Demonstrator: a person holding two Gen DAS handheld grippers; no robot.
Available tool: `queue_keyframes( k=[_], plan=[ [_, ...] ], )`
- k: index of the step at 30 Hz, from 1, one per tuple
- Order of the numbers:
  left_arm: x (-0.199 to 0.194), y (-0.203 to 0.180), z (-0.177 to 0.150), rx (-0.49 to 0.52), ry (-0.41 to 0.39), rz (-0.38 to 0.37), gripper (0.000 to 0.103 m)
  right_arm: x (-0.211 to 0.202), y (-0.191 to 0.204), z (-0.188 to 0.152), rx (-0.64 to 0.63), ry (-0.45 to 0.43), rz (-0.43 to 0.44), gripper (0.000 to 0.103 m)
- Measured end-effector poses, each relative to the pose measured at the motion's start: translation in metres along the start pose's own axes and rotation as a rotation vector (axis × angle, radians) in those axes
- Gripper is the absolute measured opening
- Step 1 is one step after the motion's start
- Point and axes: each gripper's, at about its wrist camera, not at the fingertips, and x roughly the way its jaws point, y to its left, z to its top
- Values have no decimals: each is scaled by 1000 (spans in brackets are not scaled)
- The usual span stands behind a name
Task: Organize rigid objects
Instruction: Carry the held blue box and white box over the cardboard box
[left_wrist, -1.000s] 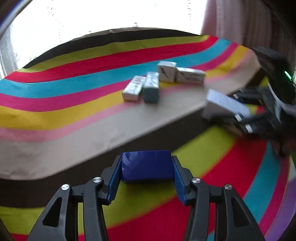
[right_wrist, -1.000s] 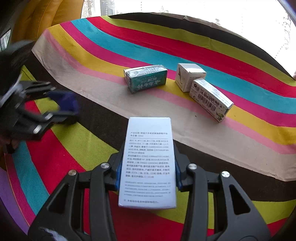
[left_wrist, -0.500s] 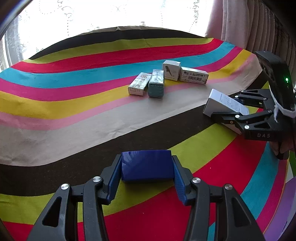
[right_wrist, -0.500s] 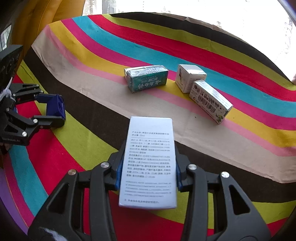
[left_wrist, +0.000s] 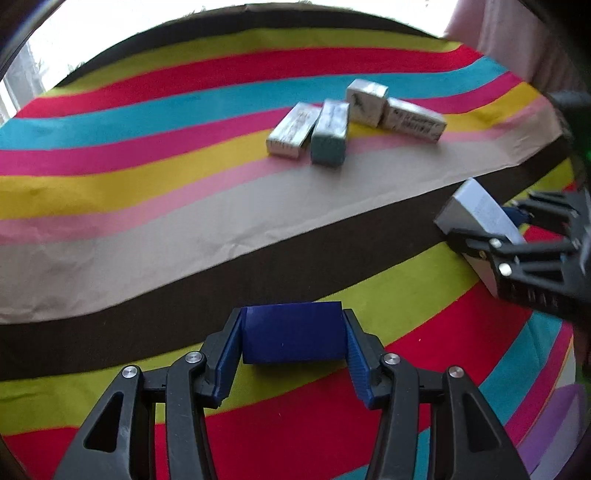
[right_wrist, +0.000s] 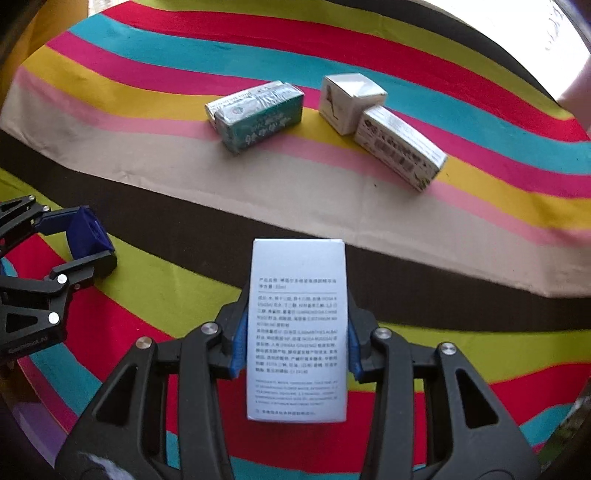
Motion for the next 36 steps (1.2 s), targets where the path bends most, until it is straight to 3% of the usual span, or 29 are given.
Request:
queue_keyframes(
  k=[9, 15, 21, 30, 36],
  plan=[
    [-6, -12, -11, -84, 72, 38, 51, -18, 7, -35, 54, 25, 9, 45],
    [-16, -23, -29, -98, 108, -11, 51, -35, 10, -68, 83, 3, 66, 45],
    [-36, -31, -61, -150, 44, -85, 51, -59, -1, -102, 170, -39, 155, 45],
    [-92, -55, -84, -126, -107, -61, 51, -87, 20, -100, 176, -109, 188, 45],
    [-124, -65, -107, -101, -204, -41, 51, -111, 45, -119, 127, -190, 155, 45]
  ],
)
